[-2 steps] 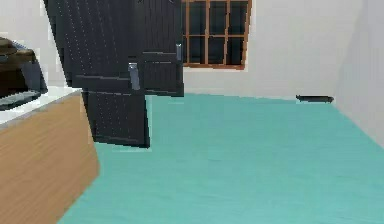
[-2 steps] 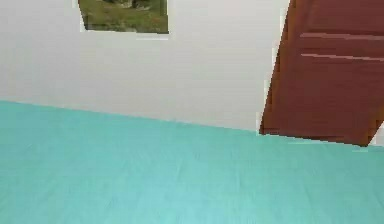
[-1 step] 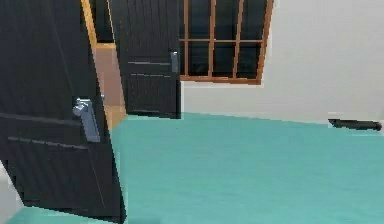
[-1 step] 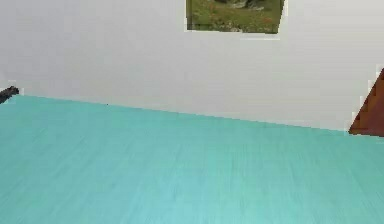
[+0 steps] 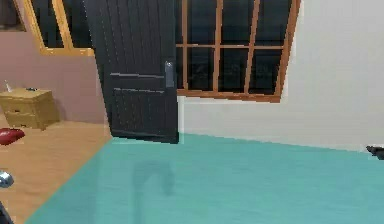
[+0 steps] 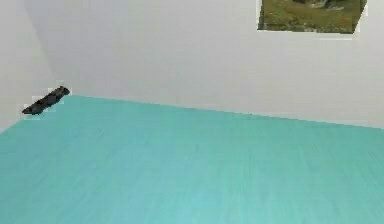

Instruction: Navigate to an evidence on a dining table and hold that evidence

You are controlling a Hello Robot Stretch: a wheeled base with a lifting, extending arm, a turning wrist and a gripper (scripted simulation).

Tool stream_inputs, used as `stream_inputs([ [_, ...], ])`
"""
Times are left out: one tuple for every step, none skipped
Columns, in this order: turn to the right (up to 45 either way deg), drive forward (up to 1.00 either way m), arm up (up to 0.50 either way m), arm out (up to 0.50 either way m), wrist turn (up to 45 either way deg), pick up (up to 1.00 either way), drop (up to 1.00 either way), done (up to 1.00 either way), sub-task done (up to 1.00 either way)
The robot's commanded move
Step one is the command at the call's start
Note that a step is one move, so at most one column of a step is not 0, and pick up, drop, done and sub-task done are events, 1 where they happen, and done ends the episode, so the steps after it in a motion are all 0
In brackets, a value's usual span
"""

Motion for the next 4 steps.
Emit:
stream_inputs([
  [0.0,1.0,0.0,0.0,0.0,0.0,0.0,0.0,0.0],
  [-6.0,0.0,0.0,0.0,0.0,0.0,0.0,0.0,0.0],
  [0.0,0.2,0.0,0.0,0.0,0.0,0.0,0.0,0.0],
  [-45.0,0.0,0.0,0.0,0.0,0.0,0.0,0.0,0.0],
])
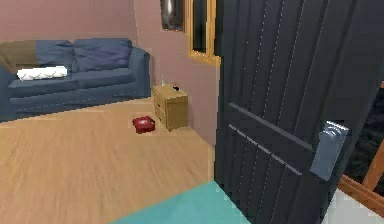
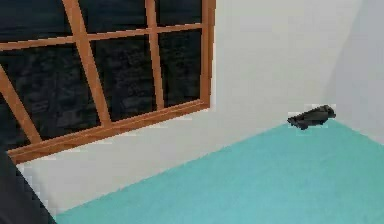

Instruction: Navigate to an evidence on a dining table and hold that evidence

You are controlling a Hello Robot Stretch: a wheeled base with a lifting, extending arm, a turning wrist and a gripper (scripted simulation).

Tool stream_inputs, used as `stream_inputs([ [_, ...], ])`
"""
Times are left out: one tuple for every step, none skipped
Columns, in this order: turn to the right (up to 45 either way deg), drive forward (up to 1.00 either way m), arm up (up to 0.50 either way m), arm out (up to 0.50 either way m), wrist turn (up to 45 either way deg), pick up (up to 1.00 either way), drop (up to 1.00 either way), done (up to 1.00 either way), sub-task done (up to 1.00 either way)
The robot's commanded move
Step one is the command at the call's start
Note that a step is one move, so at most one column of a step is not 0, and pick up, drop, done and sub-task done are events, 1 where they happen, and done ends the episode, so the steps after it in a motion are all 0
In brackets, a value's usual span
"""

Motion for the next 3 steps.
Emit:
stream_inputs([
  [-24.0,0.0,0.0,0.0,0.0,0.0,0.0,0.0,0.0],
  [0.0,0.6,0.0,0.0,0.0,0.0,0.0,0.0,0.0],
  [-12.0,0.0,0.0,0.0,0.0,0.0,0.0,0.0,0.0],
])
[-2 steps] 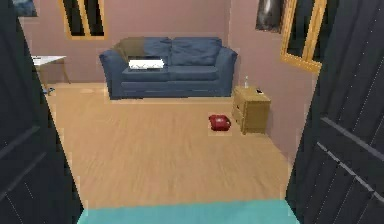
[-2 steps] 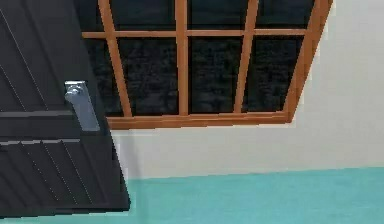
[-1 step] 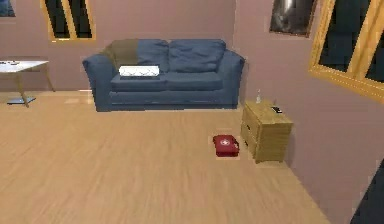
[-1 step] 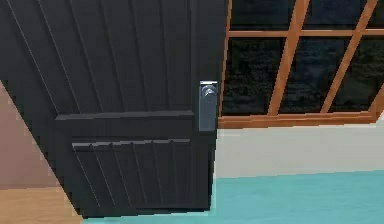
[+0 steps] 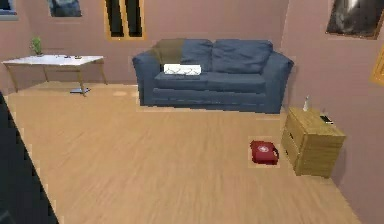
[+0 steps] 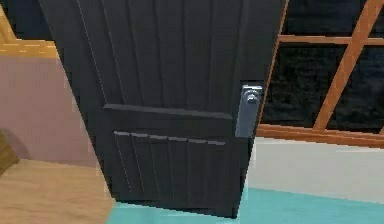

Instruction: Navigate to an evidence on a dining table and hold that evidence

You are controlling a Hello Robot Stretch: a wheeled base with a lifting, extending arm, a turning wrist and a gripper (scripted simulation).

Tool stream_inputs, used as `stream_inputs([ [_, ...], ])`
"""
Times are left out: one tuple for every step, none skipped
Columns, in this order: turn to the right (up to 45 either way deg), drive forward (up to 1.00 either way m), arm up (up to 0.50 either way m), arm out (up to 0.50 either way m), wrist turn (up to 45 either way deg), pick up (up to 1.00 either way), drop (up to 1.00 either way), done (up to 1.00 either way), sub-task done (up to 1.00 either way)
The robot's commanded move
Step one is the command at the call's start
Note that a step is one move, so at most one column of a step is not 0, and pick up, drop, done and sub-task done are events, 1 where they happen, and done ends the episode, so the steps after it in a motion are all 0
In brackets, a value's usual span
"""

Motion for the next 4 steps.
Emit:
stream_inputs([
  [0.0,0.15,0.0,0.0,0.0,0.0,0.0,0.0,0.0],
  [-12.0,0.0,0.0,0.0,0.0,0.0,0.0,0.0,0.0],
  [0.0,0.9,0.0,0.0,0.0,0.0,0.0,0.0,0.0],
  [-45.0,0.0,0.0,0.0,0.0,0.0,0.0,0.0,0.0],
])
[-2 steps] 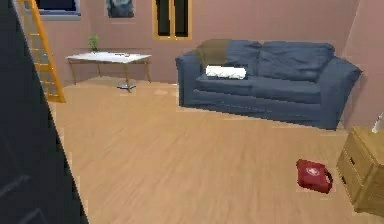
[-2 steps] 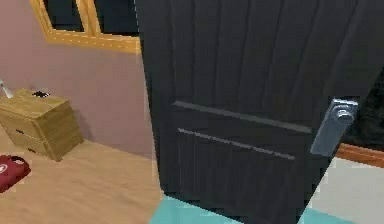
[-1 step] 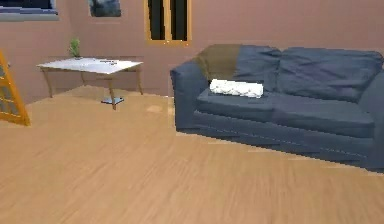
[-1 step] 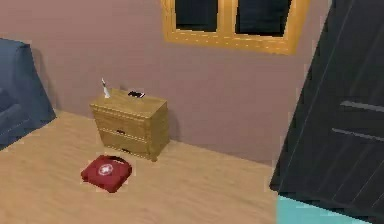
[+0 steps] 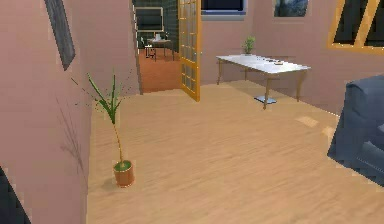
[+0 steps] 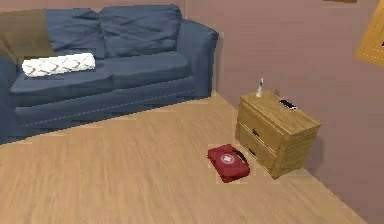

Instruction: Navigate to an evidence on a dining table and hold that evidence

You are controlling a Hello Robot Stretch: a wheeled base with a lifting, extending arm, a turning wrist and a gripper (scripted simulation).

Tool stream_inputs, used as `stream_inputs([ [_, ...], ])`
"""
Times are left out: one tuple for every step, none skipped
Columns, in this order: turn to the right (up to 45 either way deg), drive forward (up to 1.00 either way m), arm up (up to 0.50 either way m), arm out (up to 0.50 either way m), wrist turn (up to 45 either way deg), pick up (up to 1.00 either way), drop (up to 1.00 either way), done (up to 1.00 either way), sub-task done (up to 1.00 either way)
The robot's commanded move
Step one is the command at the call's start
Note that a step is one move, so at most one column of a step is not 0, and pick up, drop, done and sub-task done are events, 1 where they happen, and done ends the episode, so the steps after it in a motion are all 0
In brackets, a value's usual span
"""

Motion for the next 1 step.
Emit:
stream_inputs([
  [-3.0,0.0,0.0,0.0,0.0,0.0,0.0,0.0,0.0],
])
